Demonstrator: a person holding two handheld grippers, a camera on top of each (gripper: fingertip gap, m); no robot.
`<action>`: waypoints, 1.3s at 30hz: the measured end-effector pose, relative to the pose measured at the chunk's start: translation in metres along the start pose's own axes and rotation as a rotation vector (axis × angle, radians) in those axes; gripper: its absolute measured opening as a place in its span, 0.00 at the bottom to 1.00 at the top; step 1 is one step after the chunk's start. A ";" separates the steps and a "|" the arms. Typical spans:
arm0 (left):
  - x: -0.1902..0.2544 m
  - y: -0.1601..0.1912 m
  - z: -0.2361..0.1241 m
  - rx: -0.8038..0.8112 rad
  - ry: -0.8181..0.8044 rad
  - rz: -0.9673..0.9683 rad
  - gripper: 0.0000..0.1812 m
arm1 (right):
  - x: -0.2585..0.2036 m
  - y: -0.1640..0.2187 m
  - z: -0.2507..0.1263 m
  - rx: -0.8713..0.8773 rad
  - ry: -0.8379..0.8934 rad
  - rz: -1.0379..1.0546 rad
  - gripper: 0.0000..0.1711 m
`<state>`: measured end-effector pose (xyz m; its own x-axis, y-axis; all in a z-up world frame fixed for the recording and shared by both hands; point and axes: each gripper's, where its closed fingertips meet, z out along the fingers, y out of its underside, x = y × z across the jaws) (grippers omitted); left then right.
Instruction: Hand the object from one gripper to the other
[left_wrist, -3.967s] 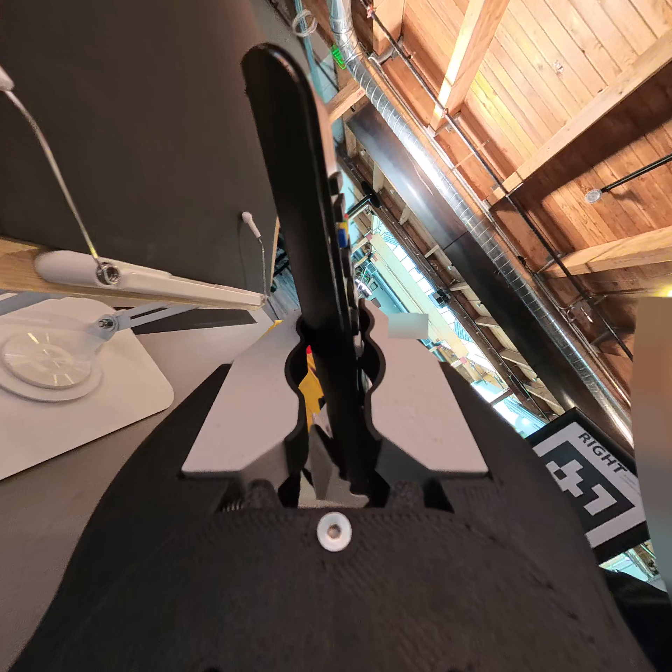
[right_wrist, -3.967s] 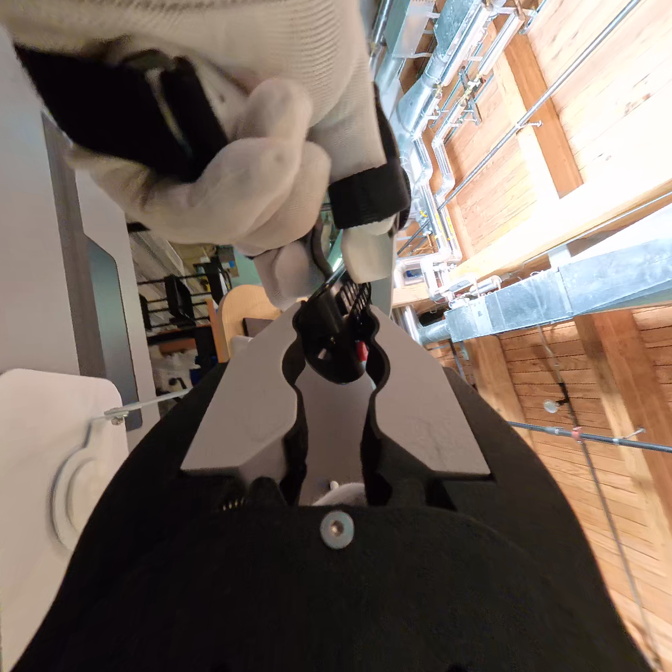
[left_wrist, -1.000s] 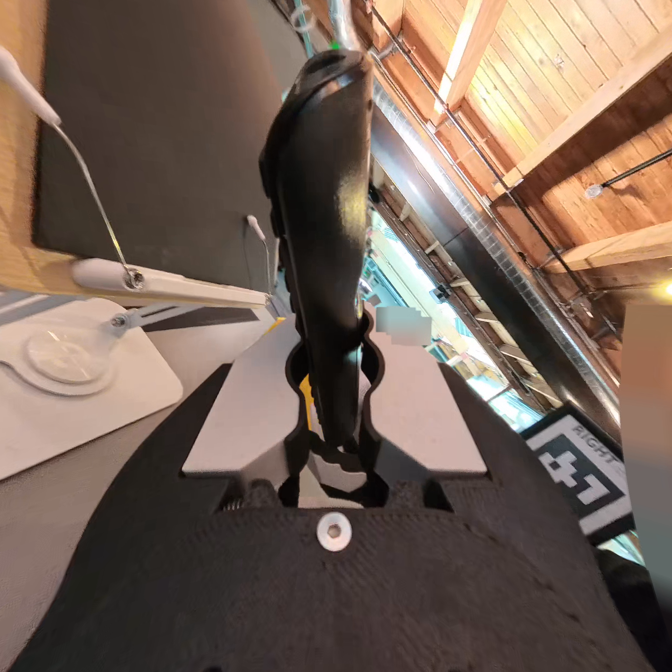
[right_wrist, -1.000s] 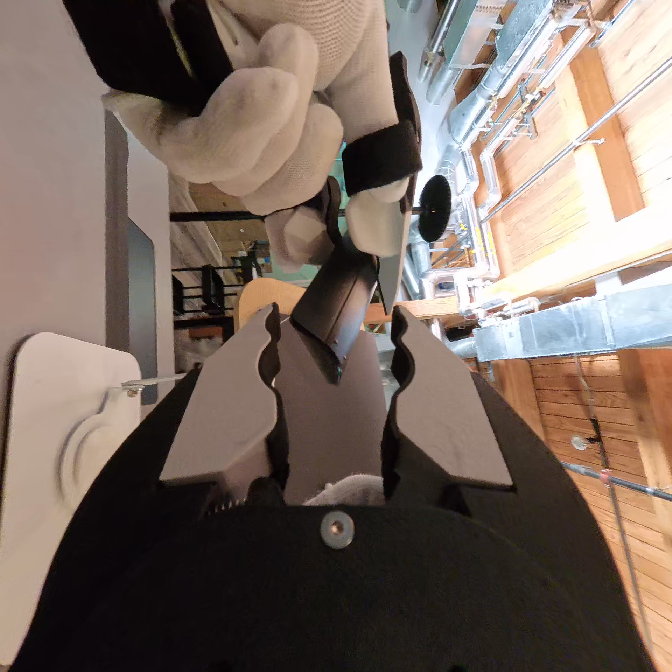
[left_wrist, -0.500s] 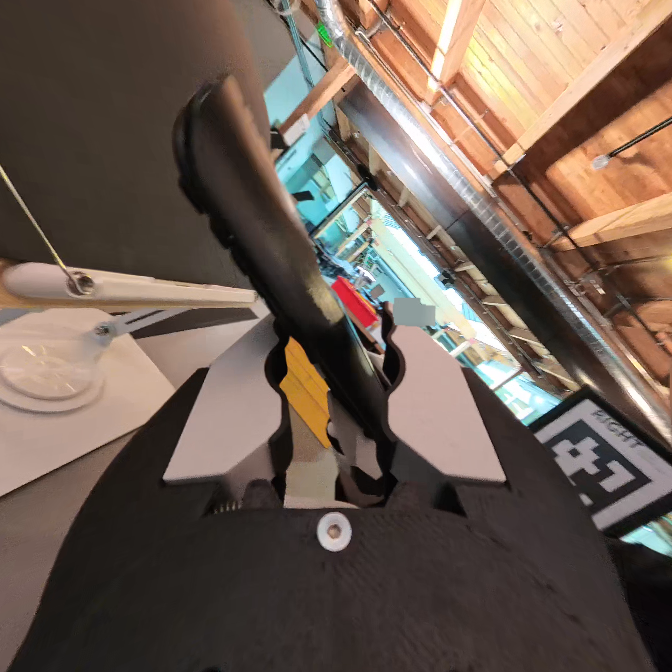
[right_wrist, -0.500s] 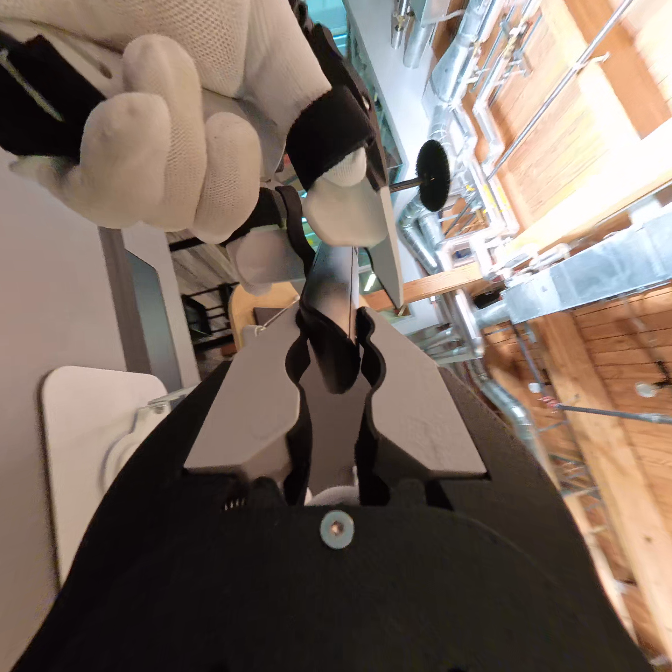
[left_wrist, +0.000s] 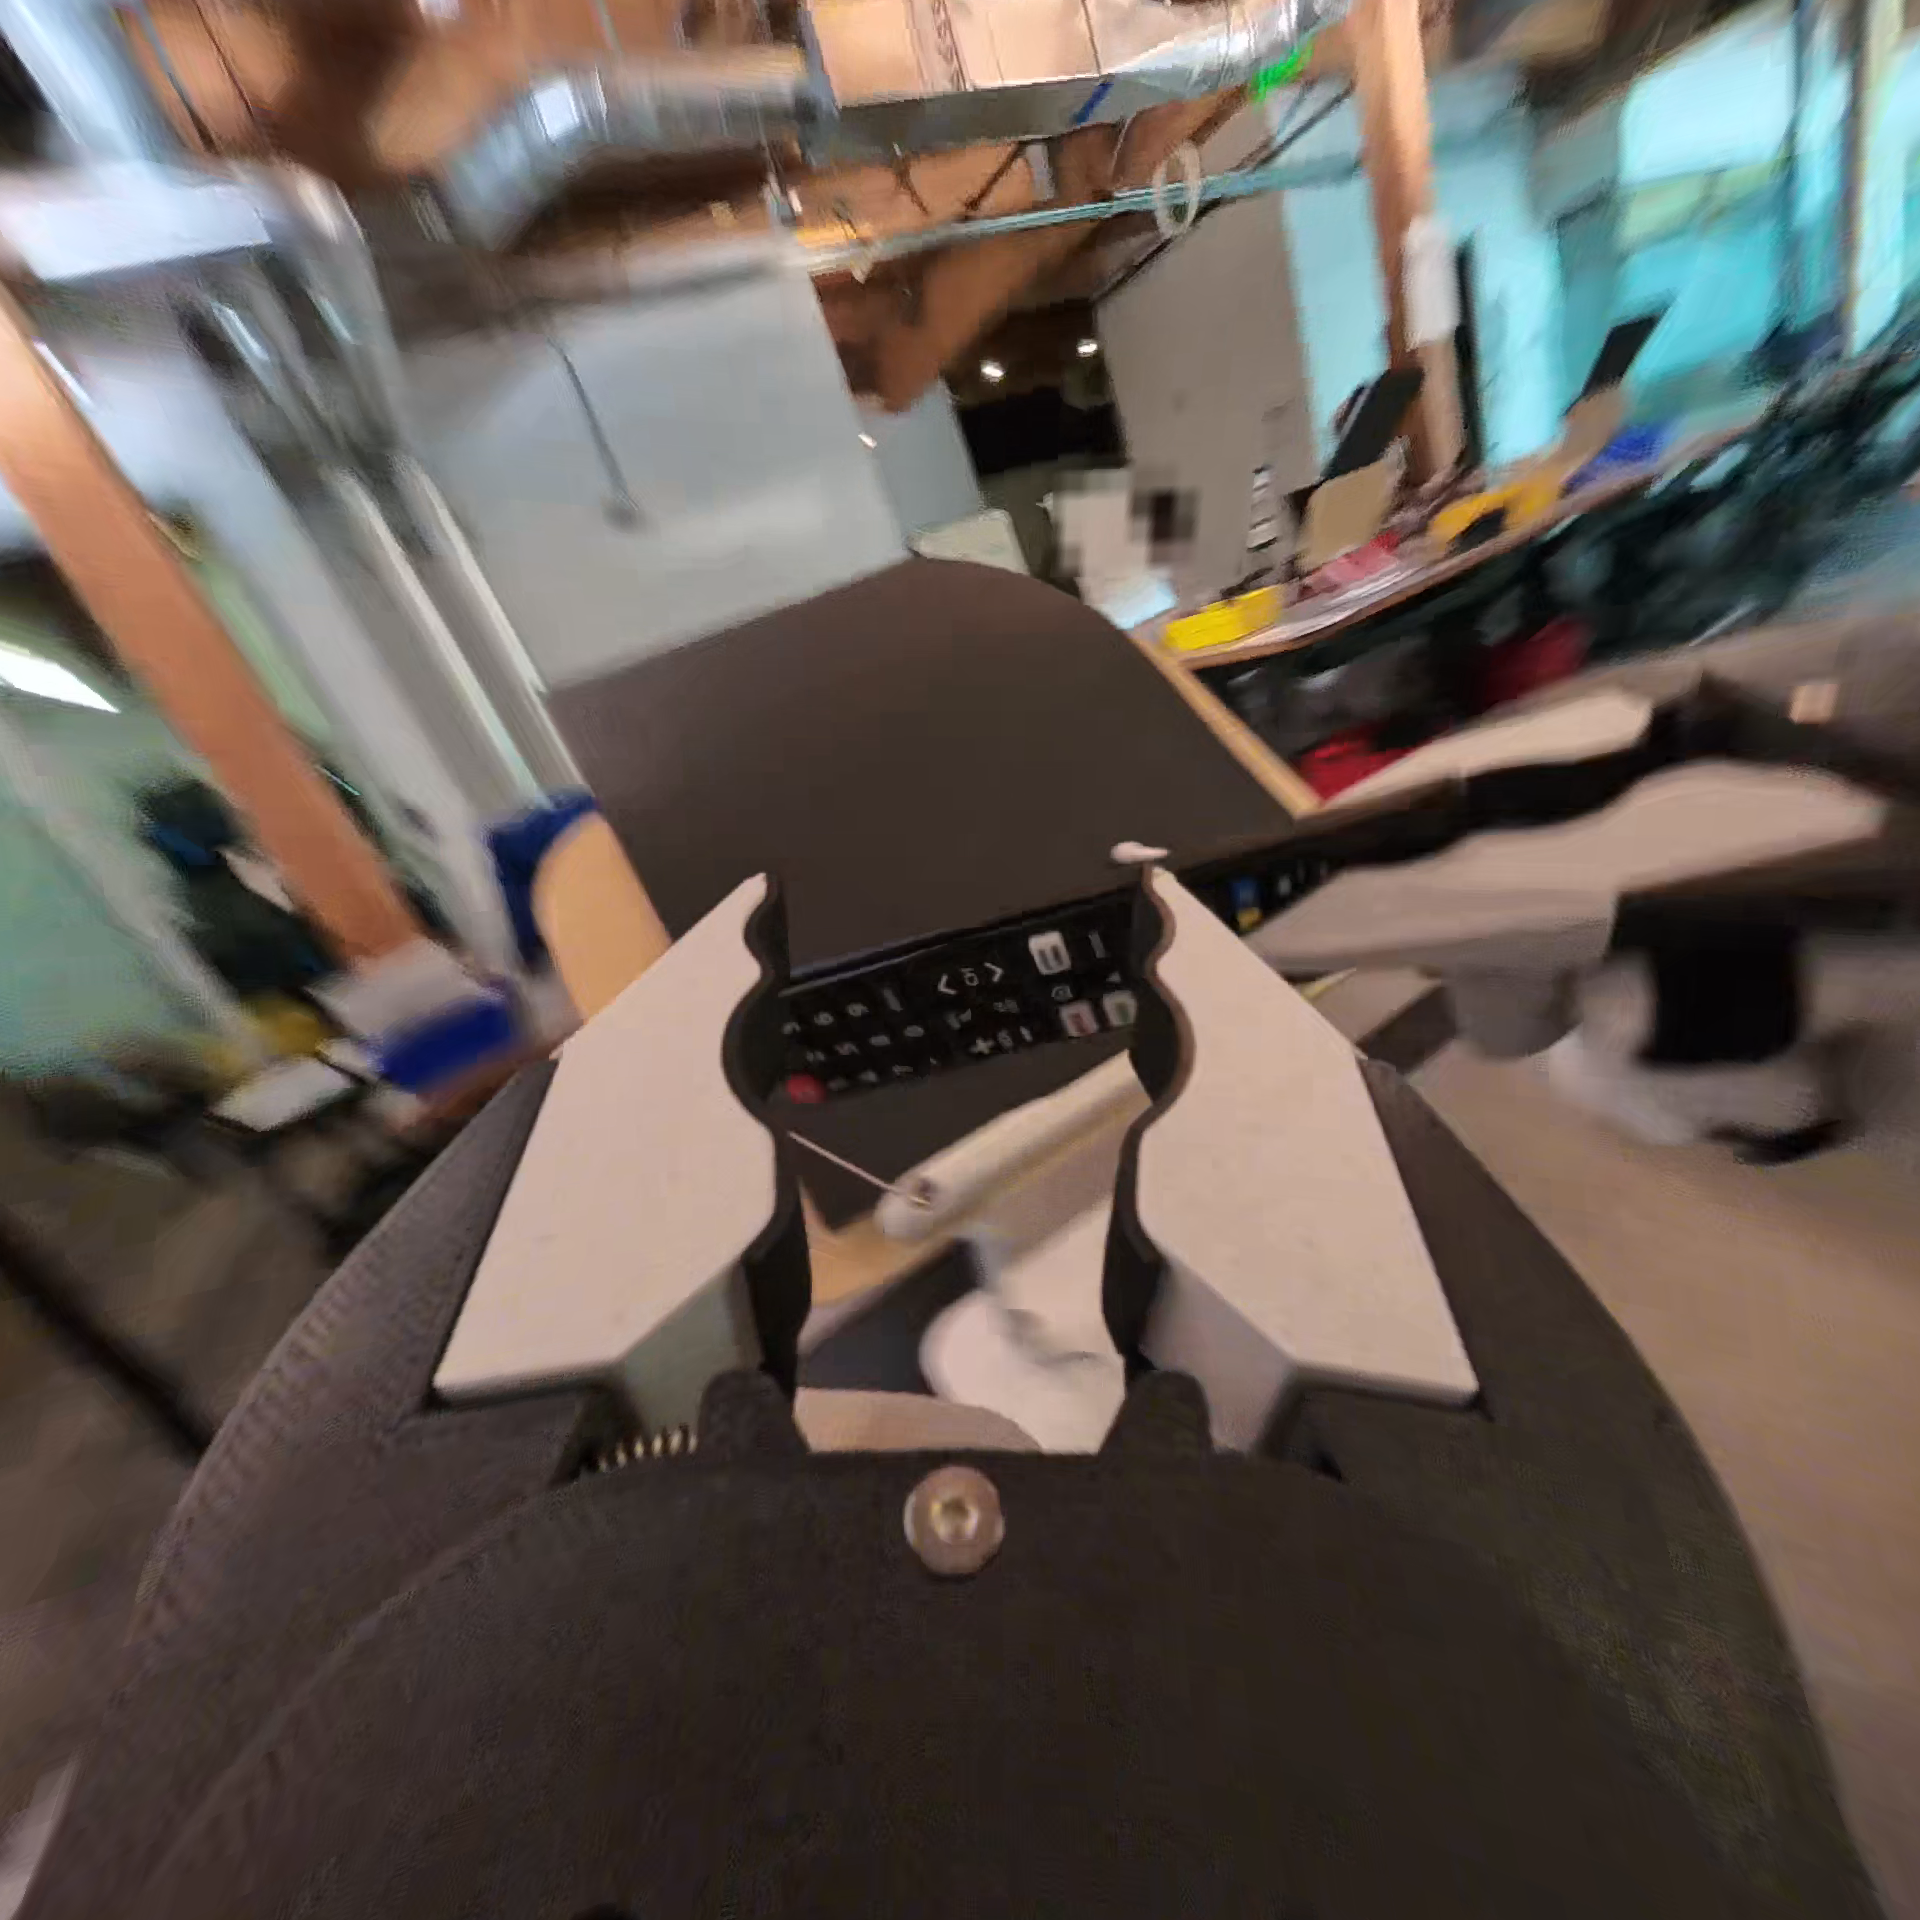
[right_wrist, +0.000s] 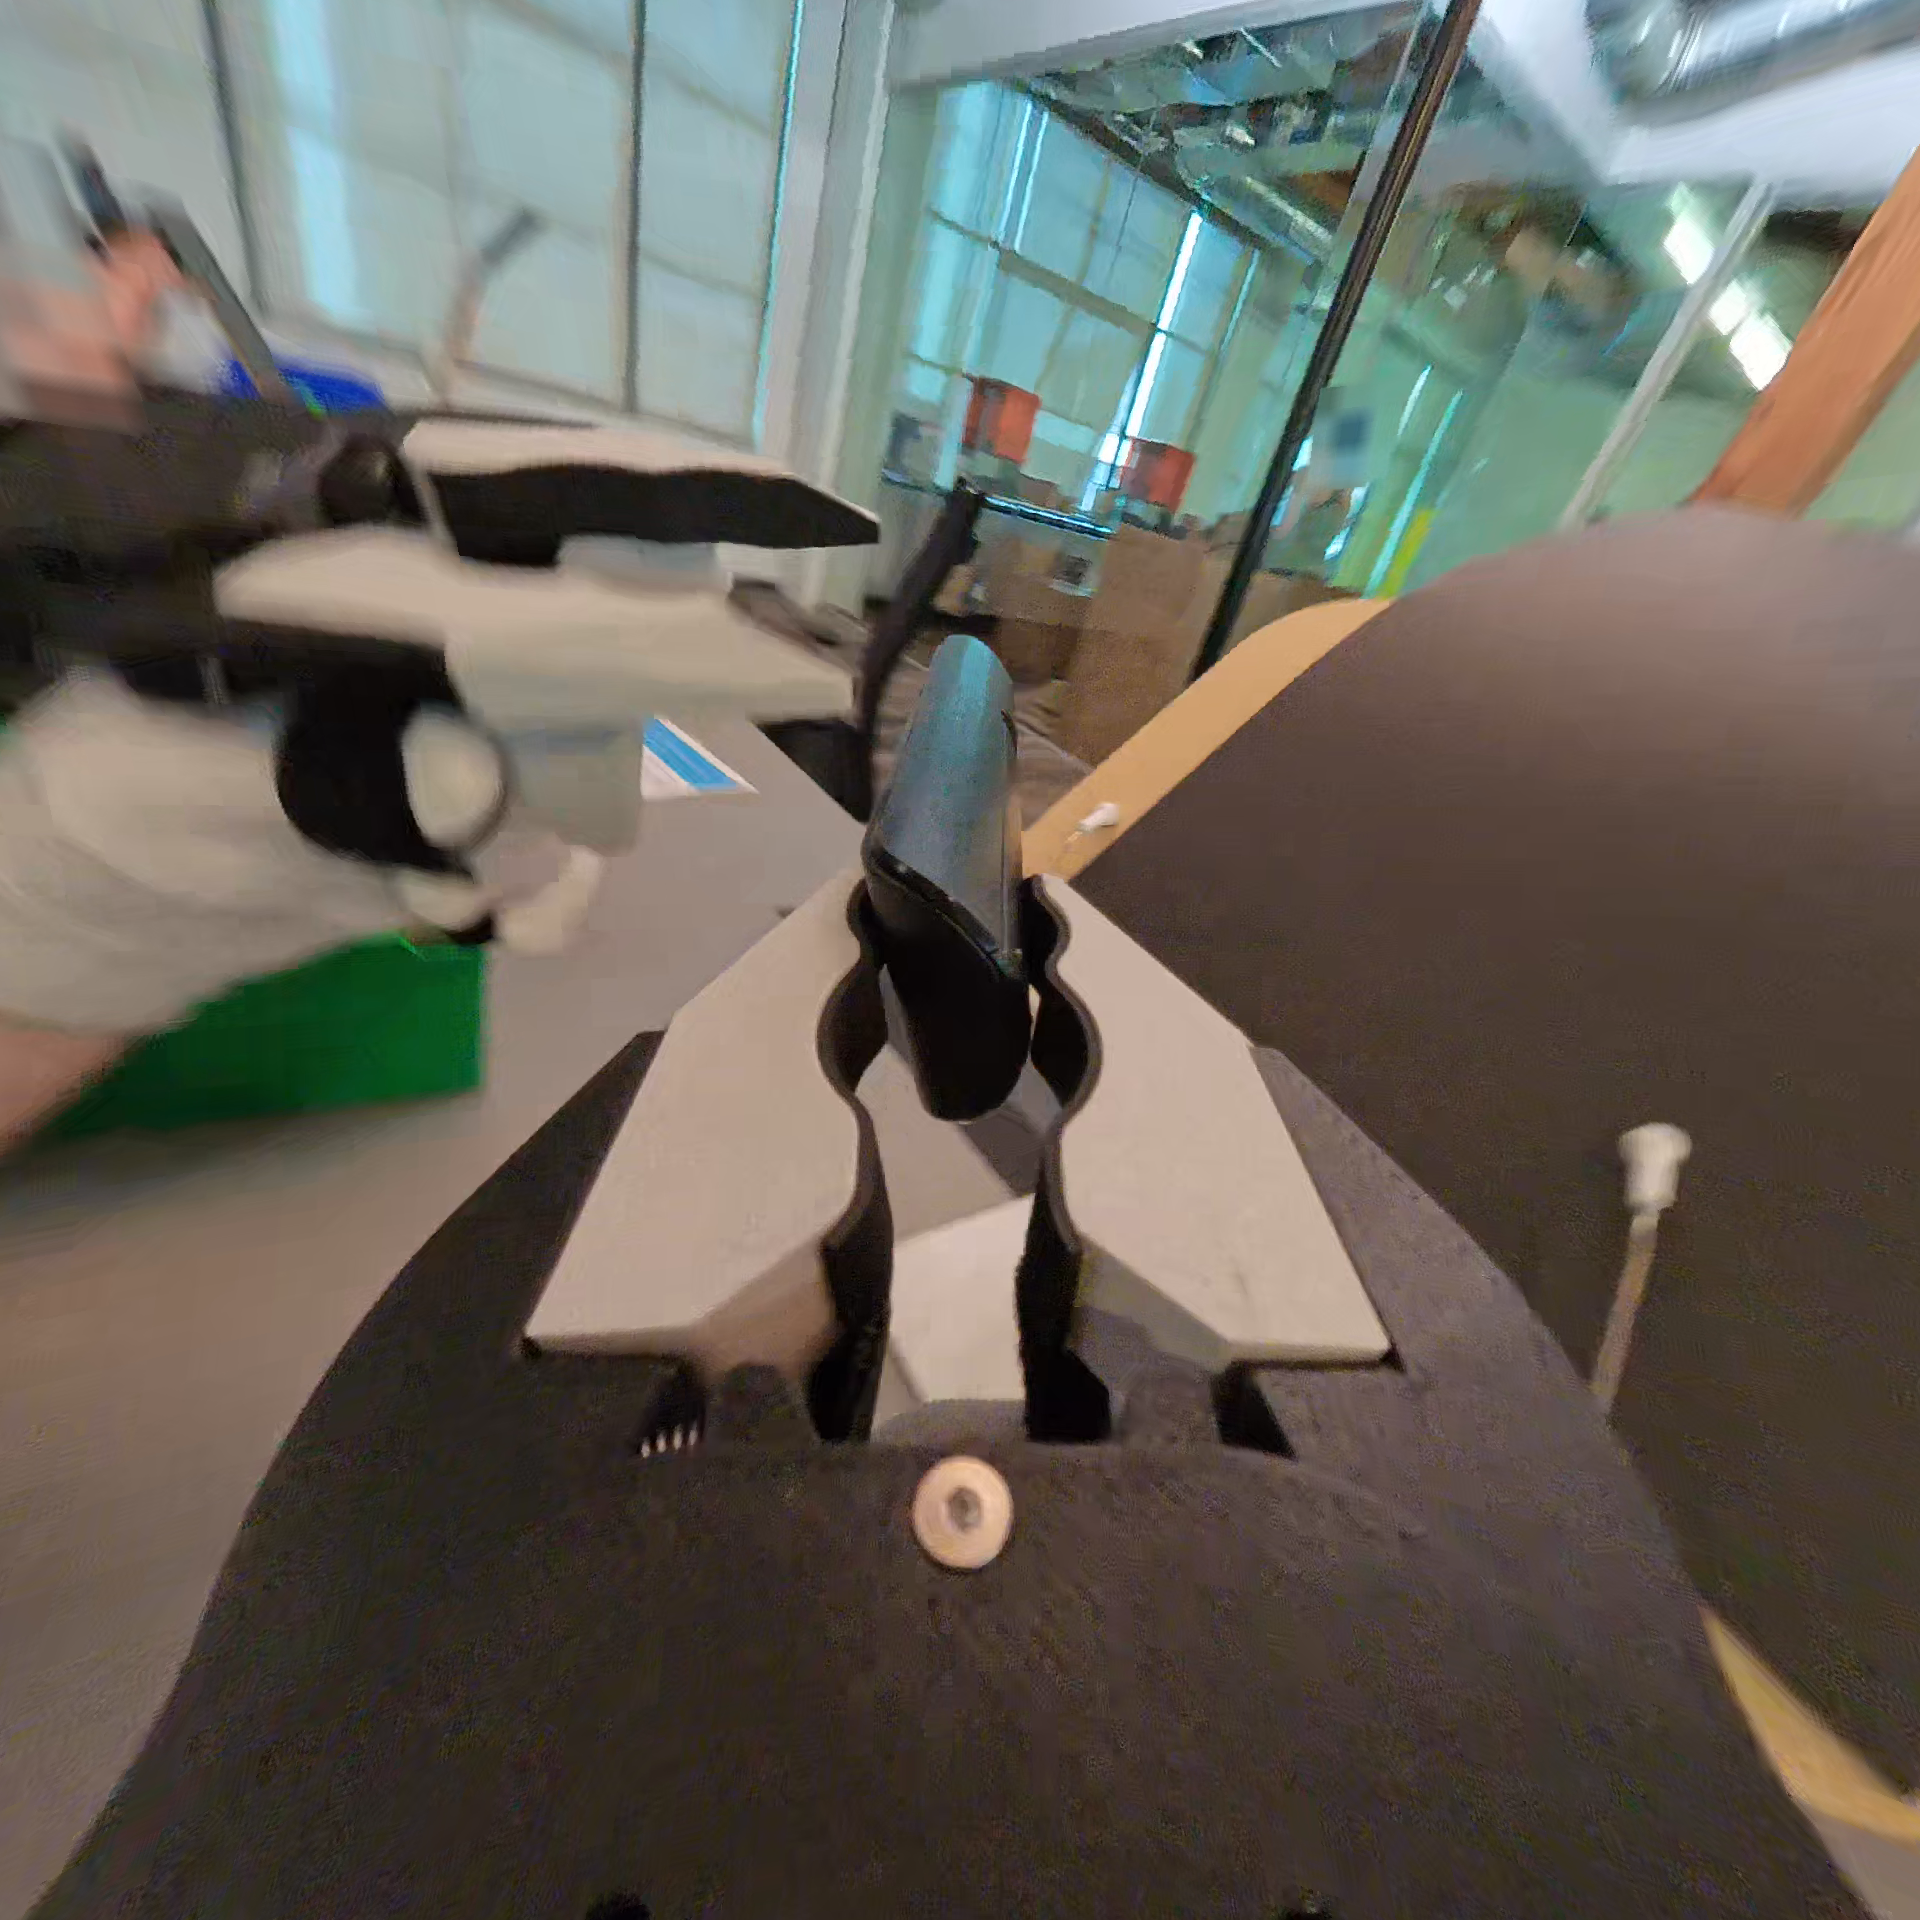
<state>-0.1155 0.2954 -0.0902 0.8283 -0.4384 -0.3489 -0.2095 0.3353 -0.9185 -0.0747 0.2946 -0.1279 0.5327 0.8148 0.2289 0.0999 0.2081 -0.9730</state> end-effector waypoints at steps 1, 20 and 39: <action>0.005 -0.002 0.000 0.015 -0.037 0.149 0.36 | 0.001 -0.002 0.000 0.032 -0.021 0.093 0.13; 0.066 0.056 0.042 -0.154 -0.143 0.667 0.34 | -0.017 0.034 -0.013 -0.207 -0.301 0.401 0.13; 0.052 0.032 0.023 -0.056 0.320 -0.603 0.28 | -0.003 0.015 -0.032 -0.041 -0.300 0.246 0.41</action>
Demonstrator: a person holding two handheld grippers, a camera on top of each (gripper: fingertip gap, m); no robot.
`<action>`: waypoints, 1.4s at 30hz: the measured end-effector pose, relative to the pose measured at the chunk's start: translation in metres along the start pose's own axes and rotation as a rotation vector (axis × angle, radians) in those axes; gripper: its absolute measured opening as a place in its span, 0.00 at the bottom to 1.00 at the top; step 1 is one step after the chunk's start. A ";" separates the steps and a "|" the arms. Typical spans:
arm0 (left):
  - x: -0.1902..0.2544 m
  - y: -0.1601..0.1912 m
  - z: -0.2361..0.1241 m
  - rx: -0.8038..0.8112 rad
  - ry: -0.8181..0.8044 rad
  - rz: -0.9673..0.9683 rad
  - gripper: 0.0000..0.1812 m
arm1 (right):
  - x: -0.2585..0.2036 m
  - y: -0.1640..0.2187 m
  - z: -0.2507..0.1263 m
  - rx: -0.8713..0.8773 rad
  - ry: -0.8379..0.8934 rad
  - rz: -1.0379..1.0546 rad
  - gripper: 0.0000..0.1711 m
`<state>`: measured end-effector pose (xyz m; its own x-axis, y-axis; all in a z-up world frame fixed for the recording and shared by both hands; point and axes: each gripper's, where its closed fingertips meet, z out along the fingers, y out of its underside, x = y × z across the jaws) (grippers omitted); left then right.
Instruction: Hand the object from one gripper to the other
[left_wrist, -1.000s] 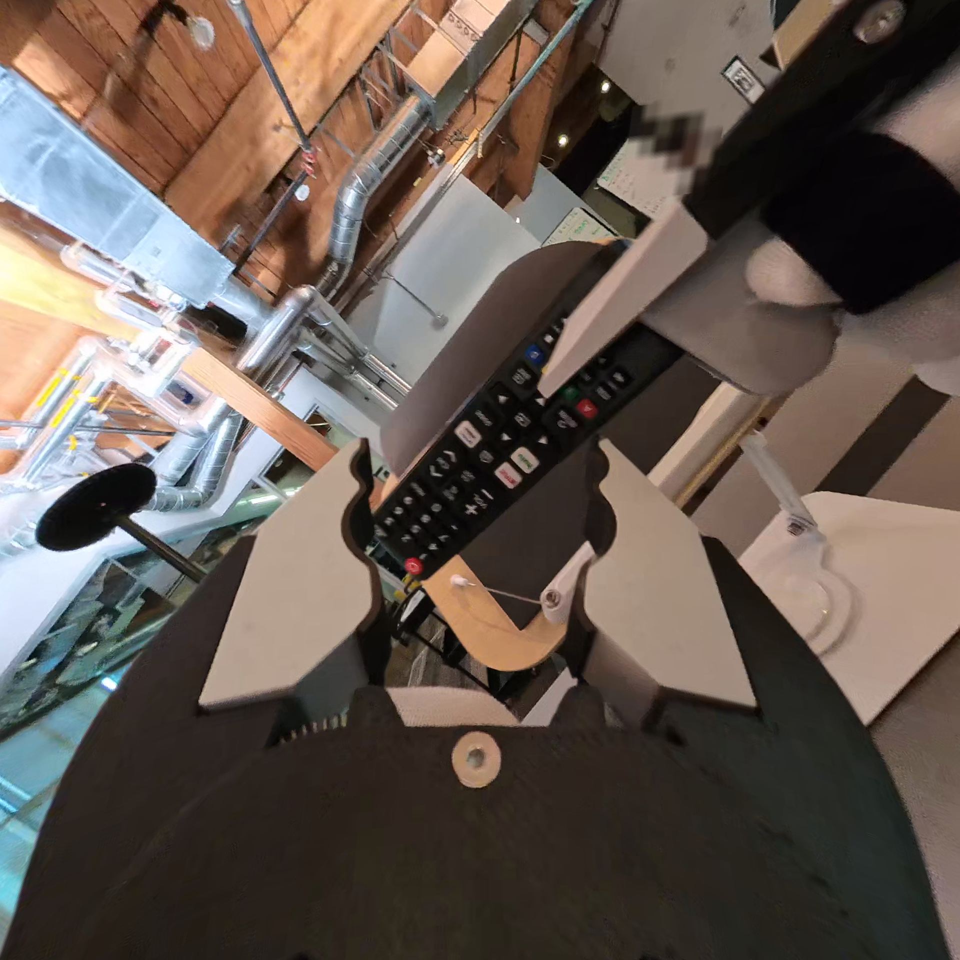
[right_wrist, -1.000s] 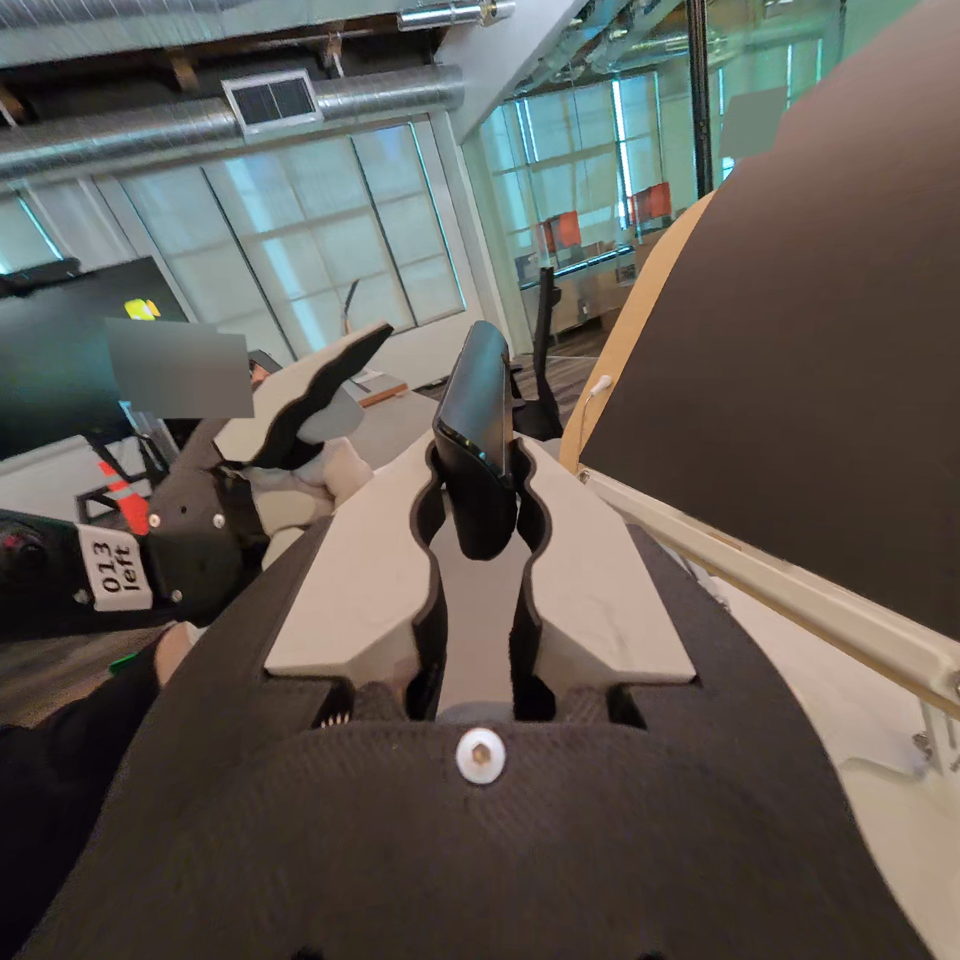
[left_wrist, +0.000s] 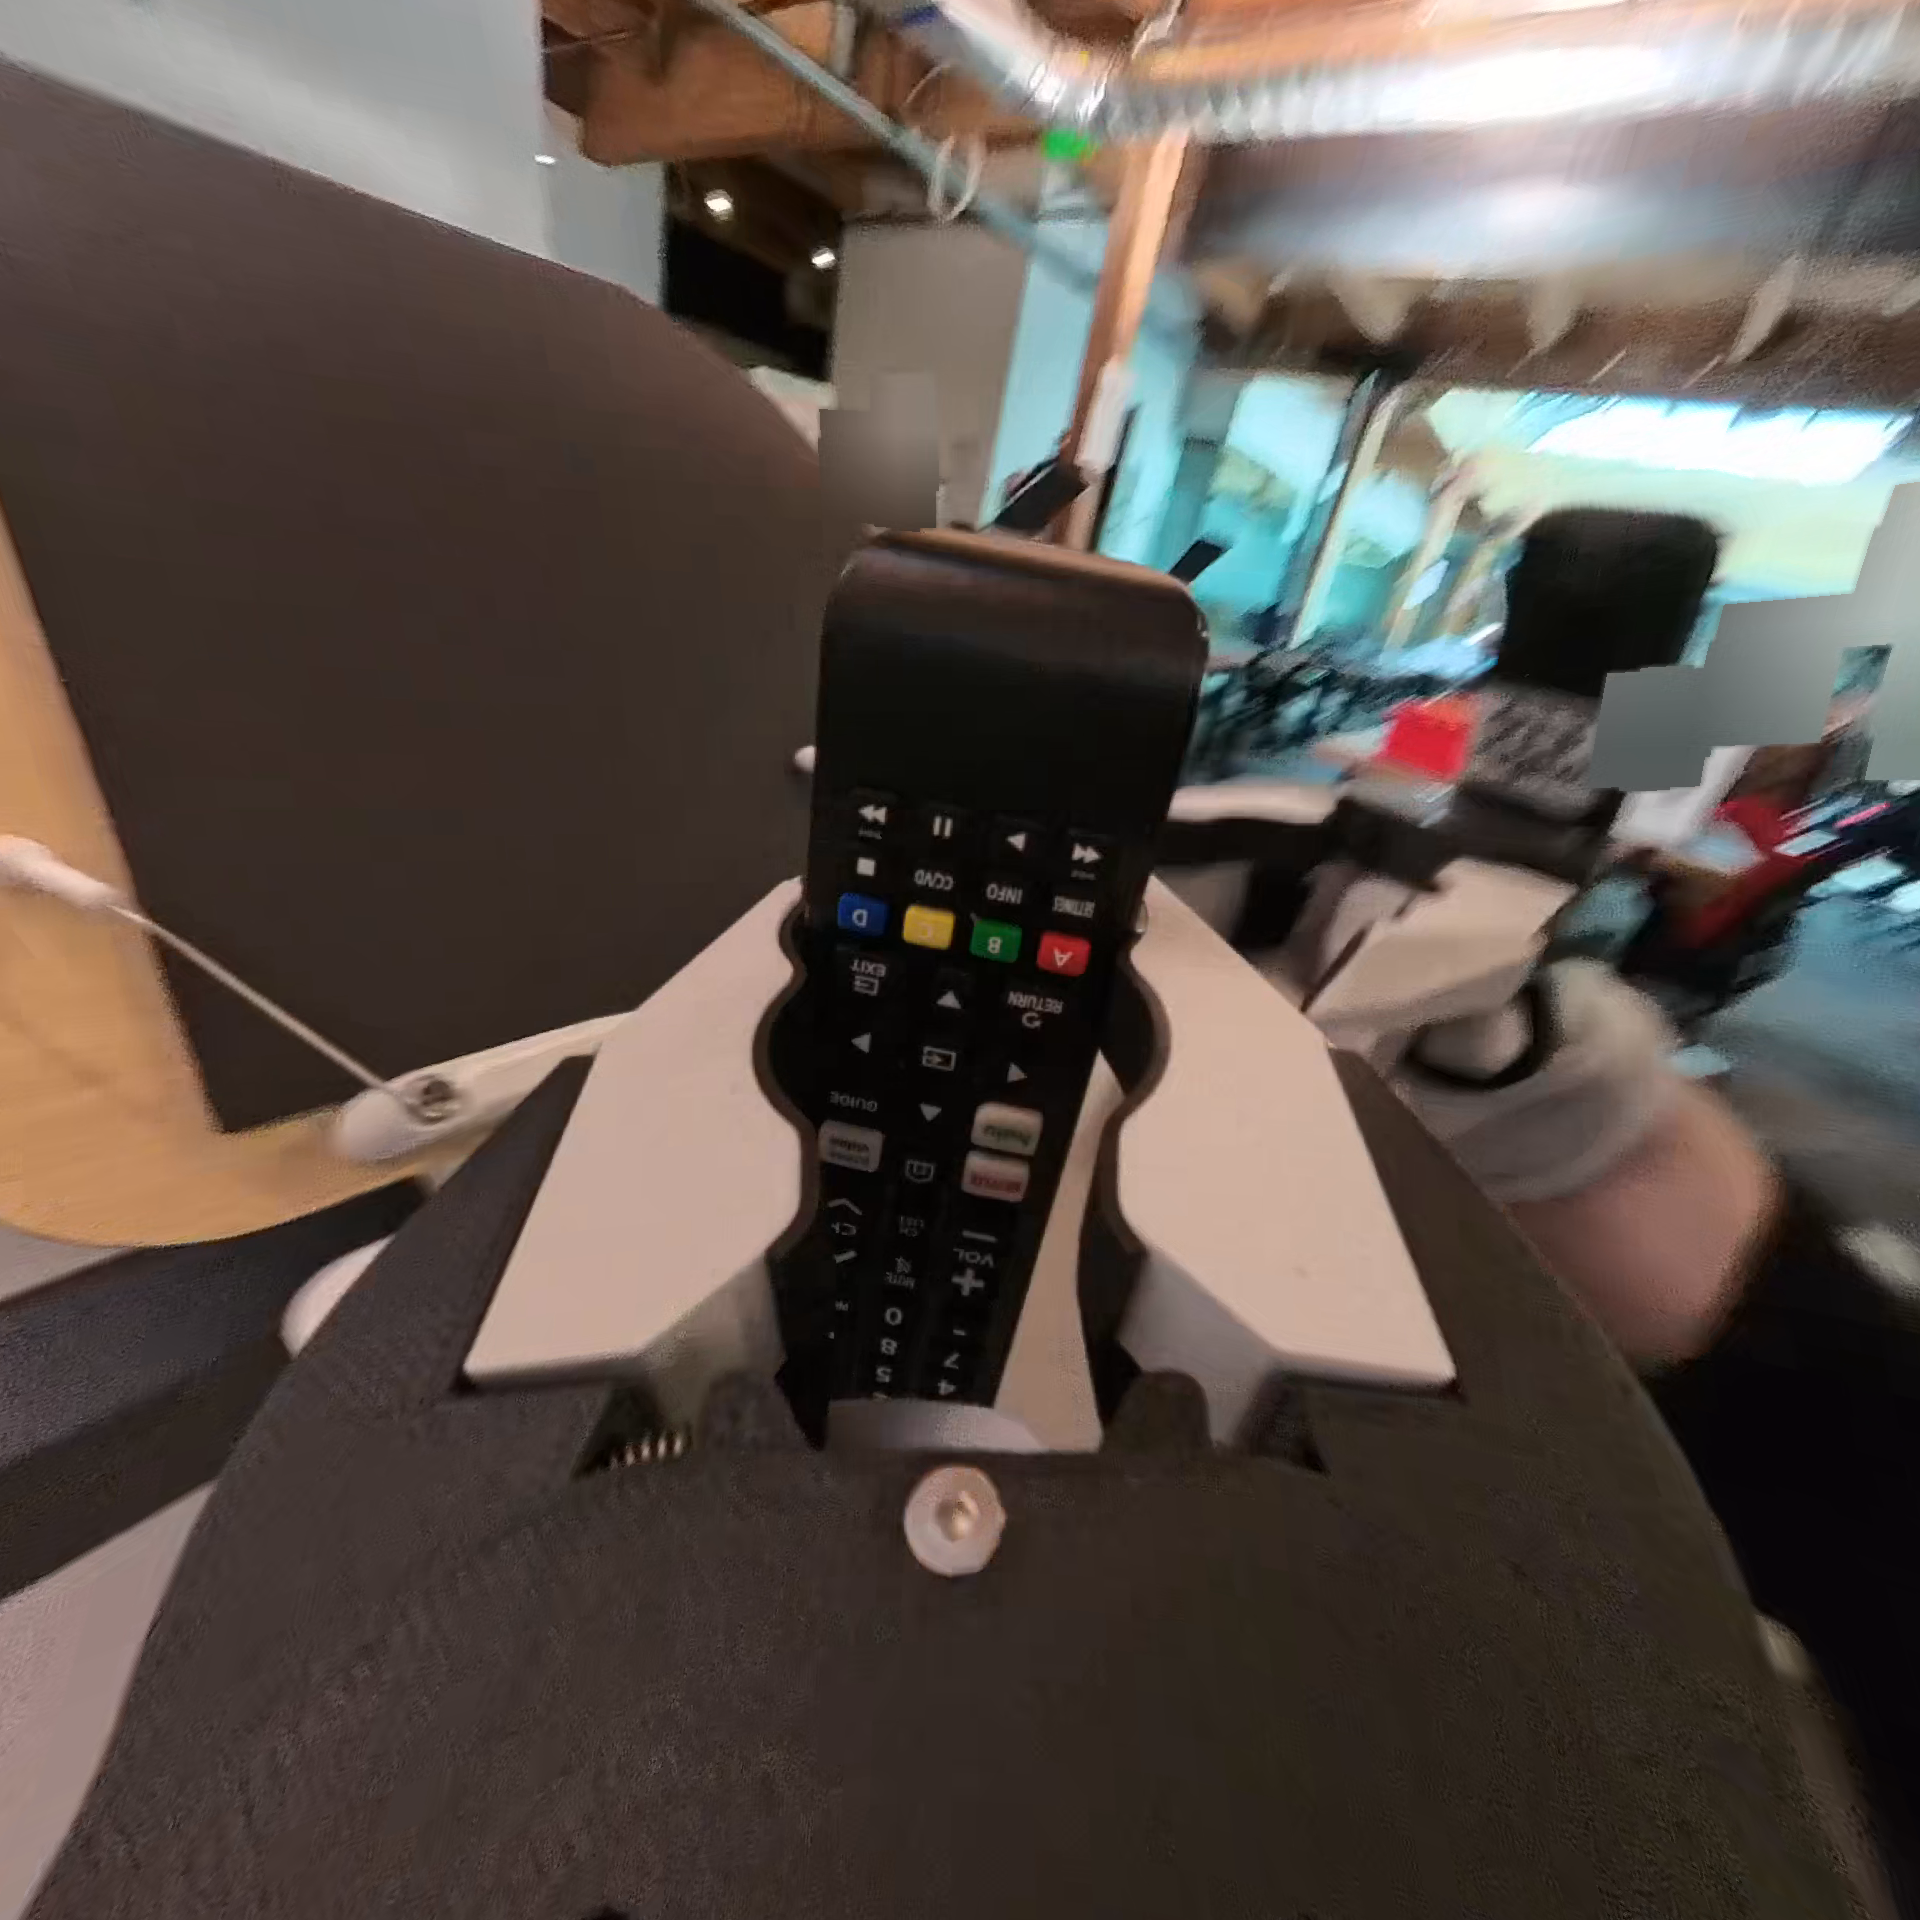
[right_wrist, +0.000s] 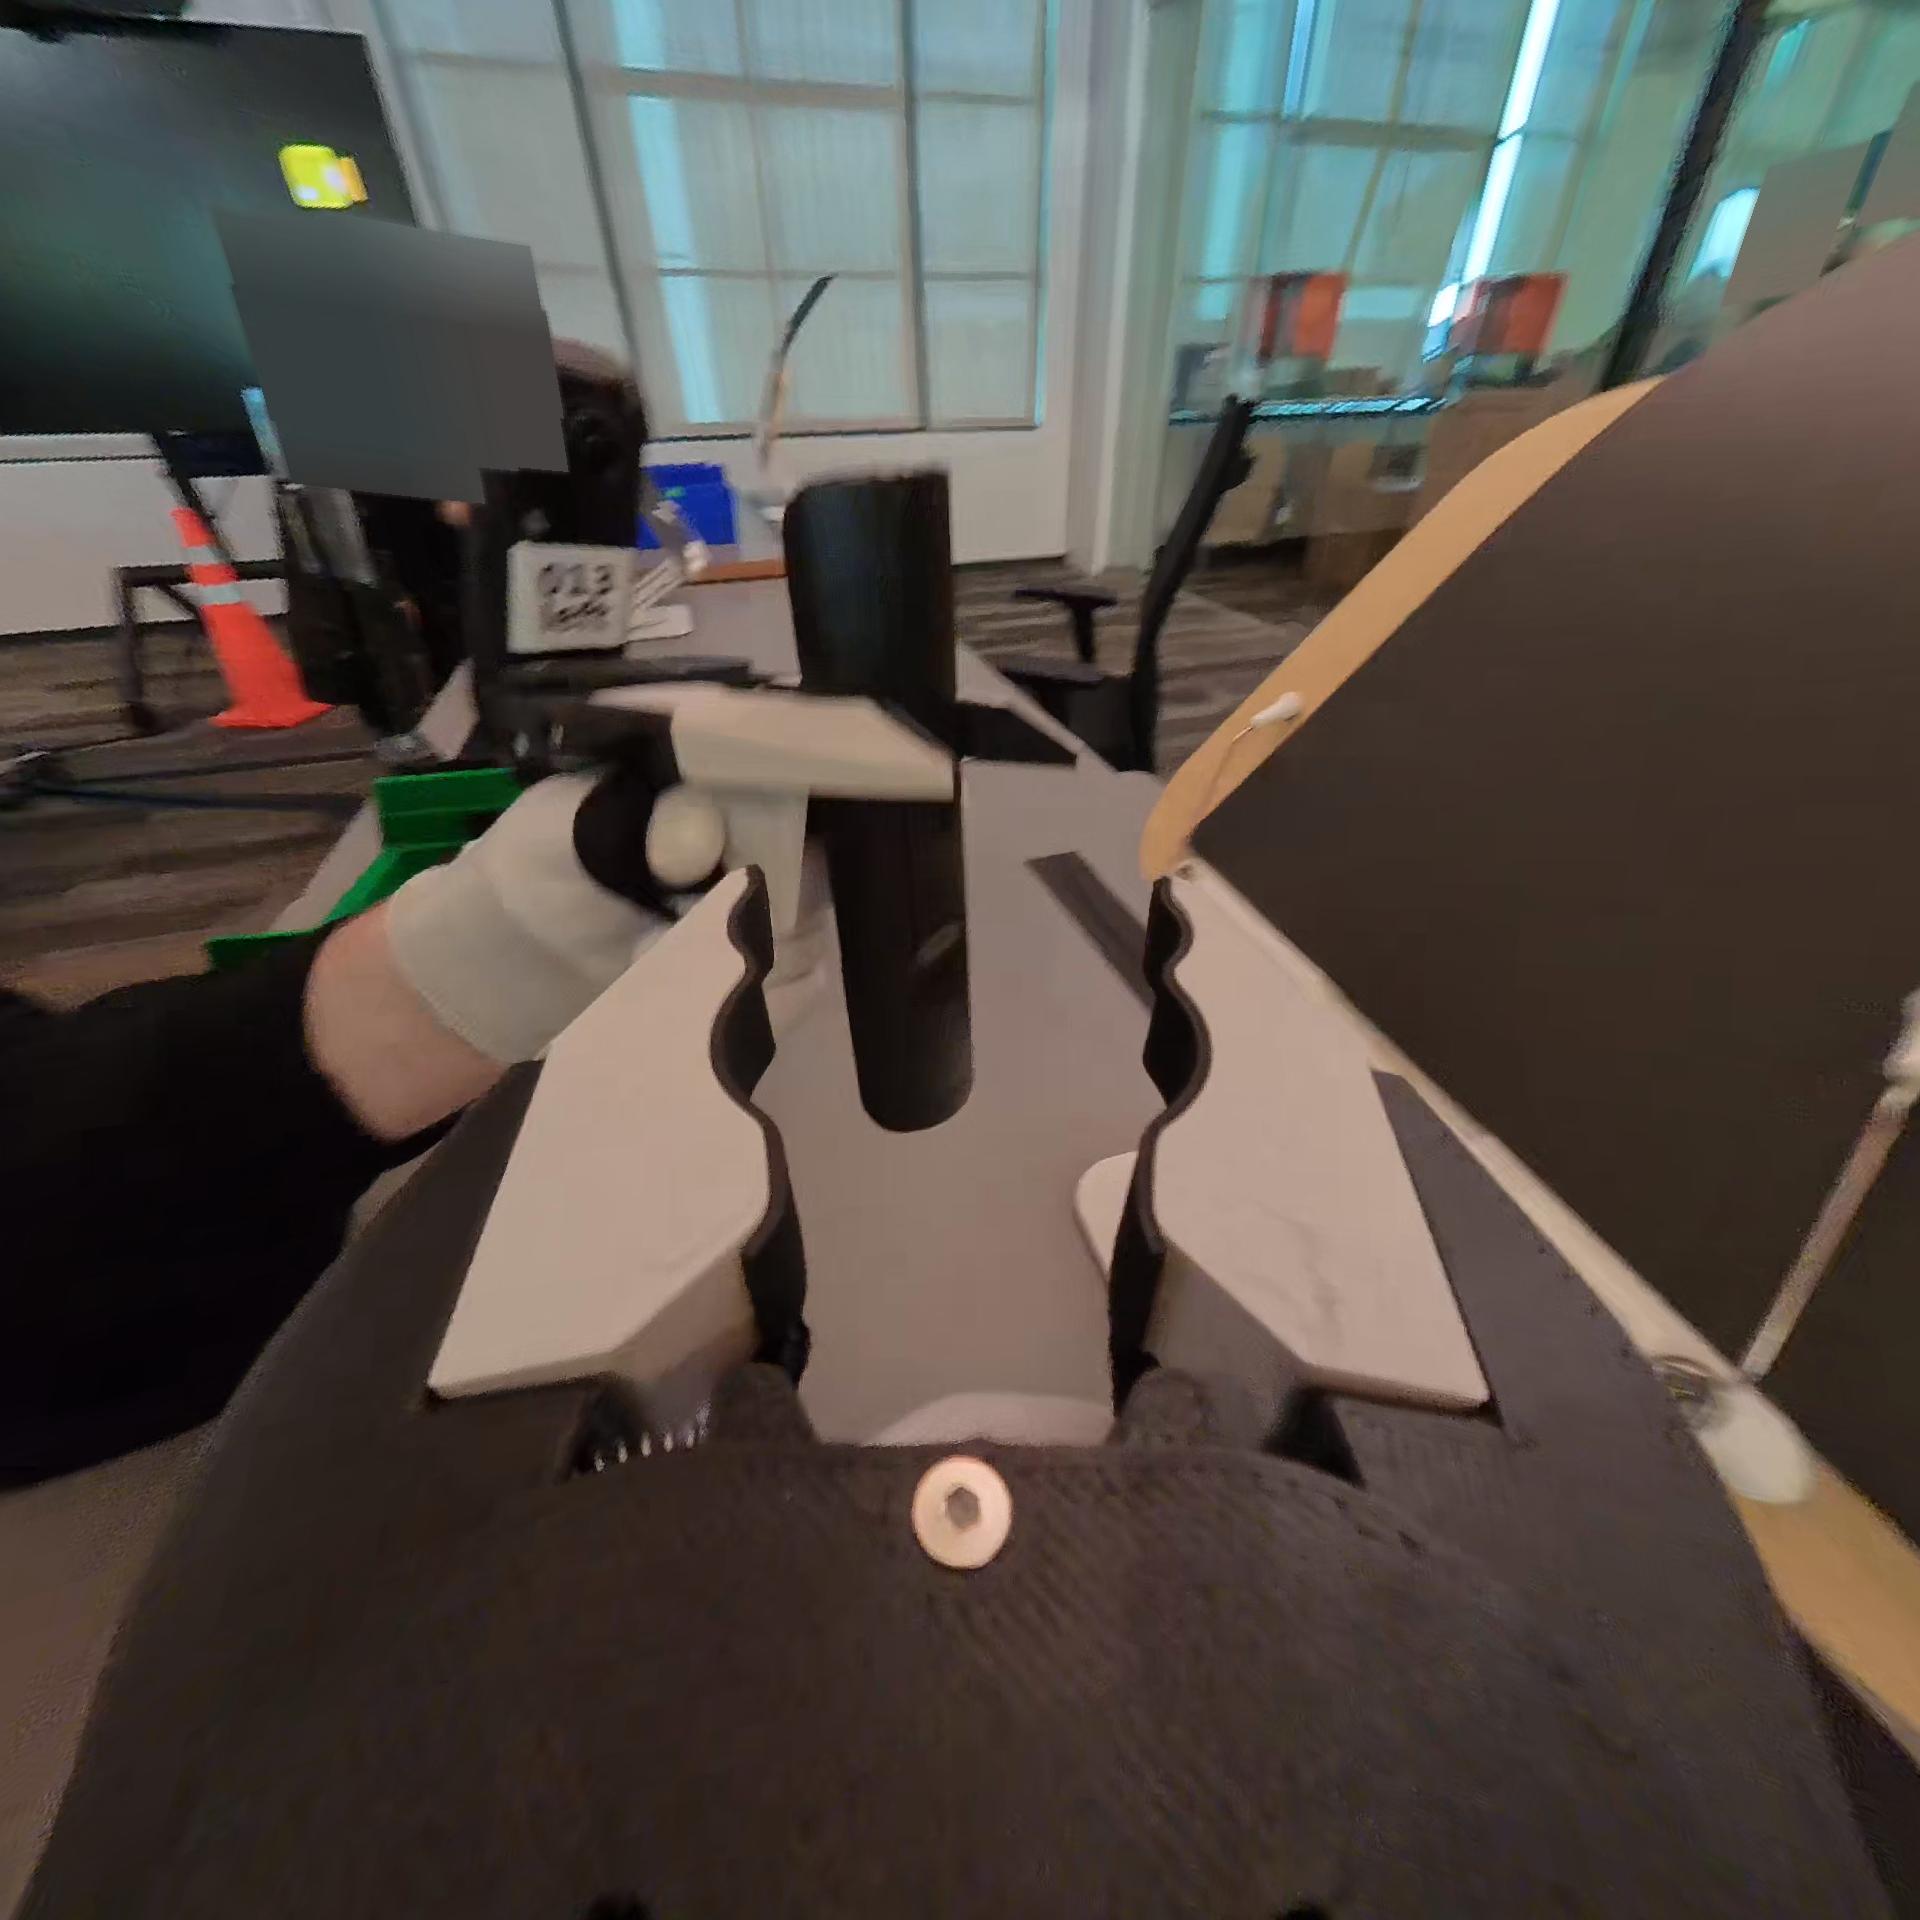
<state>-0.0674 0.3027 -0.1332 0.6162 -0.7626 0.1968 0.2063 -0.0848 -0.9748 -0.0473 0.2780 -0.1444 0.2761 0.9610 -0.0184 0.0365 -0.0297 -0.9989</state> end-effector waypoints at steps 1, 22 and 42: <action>0.004 -0.004 -0.003 0.019 0.062 -0.065 0.28 | -0.004 0.006 0.003 -0.014 -0.038 0.012 0.42; 0.159 -0.007 -0.091 -0.036 1.127 -0.100 0.28 | -0.163 0.041 0.002 0.022 -0.947 0.043 0.16; 0.152 -0.024 -0.096 0.102 1.068 -0.043 0.26 | -0.162 0.033 0.015 0.064 -0.868 -0.049 0.13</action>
<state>-0.0523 0.1275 -0.0899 -0.3666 -0.9303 -0.0107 0.3047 -0.1092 -0.9462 -0.1049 0.1252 -0.1745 -0.5550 0.8315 0.0240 -0.0323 0.0073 -0.9995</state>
